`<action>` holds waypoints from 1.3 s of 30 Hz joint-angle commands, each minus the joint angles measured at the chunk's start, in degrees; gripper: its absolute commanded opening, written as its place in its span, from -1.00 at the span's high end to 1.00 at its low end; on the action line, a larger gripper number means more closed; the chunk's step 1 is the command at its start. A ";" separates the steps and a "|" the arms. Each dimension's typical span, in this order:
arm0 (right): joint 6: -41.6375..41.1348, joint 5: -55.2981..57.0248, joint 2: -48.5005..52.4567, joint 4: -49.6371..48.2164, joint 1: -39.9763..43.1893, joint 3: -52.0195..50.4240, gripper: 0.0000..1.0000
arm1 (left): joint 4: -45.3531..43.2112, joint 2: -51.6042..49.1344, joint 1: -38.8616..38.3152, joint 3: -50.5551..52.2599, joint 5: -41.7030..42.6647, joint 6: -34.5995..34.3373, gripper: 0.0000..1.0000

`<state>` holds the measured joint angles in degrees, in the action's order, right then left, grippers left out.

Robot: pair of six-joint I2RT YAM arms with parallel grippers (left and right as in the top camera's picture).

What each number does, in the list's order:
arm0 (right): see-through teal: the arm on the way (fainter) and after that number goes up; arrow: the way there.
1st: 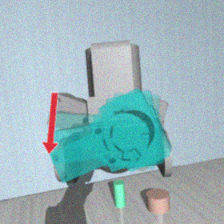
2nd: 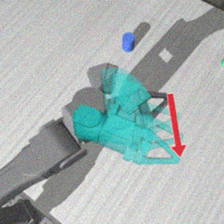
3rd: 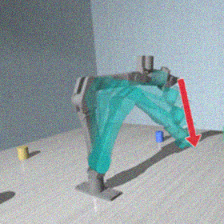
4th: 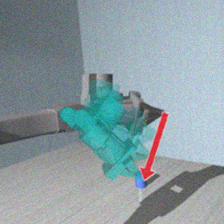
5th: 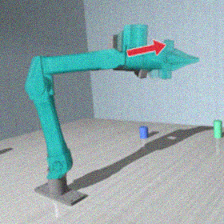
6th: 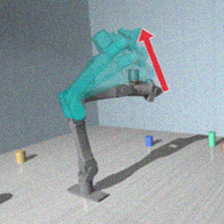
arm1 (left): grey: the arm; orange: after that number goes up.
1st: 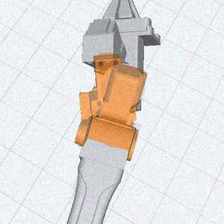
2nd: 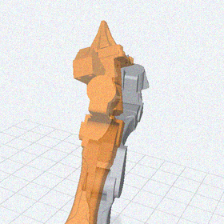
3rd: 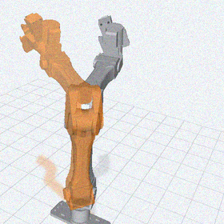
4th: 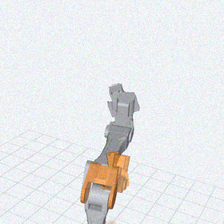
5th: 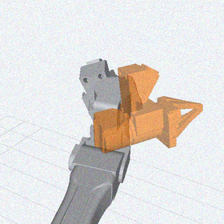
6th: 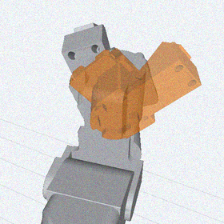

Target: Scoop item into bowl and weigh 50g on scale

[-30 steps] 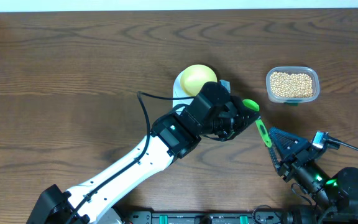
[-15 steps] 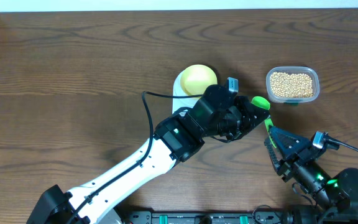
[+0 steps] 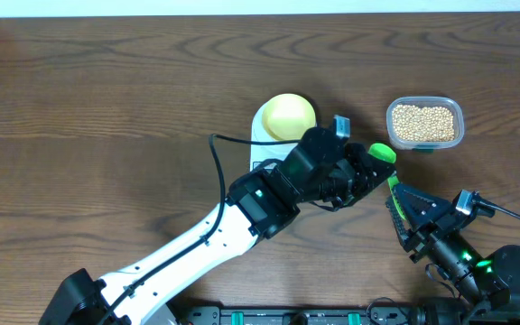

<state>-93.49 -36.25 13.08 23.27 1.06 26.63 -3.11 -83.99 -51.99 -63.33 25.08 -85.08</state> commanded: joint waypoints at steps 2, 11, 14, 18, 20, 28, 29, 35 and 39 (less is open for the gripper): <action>-0.83 1.68 0.00 -0.11 0.35 0.68 0.38 | -0.24 0.50 -0.13 0.00 -0.72 0.31 0.85; -0.83 3.32 0.00 -0.11 0.35 0.68 0.41 | -0.26 0.50 -0.13 0.00 -0.74 0.31 0.85; -1.27 3.34 0.00 -0.11 0.35 0.68 0.42 | -0.24 0.50 -0.13 0.00 -0.72 -0.20 0.85; -2.29 3.32 0.00 -0.15 0.35 0.68 0.42 | -0.24 0.50 -0.13 0.00 -0.72 -0.55 0.85; -2.40 3.32 0.00 -0.20 0.35 0.68 0.42 | -0.26 0.50 -0.13 0.00 -0.74 -0.57 0.85; -3.80 2.62 0.00 -0.33 0.35 0.68 0.40 | -0.46 0.50 -0.13 0.00 -1.84 -0.76 0.85; -3.82 2.62 0.00 -0.35 0.35 0.68 0.40 | -0.48 0.50 -0.13 0.00 -1.84 -0.76 0.85; -5.31 2.64 0.00 -0.37 0.35 0.68 0.46 | -0.48 0.50 -0.13 0.00 -2.73 -0.76 0.85; -5.75 2.64 0.00 -0.37 0.35 0.68 0.51 | -0.72 0.50 -0.24 0.00 -3.37 -0.79 0.85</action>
<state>-98.10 -33.65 13.08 22.98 1.06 26.63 -3.33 -83.99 -51.99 -63.33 23.27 -85.67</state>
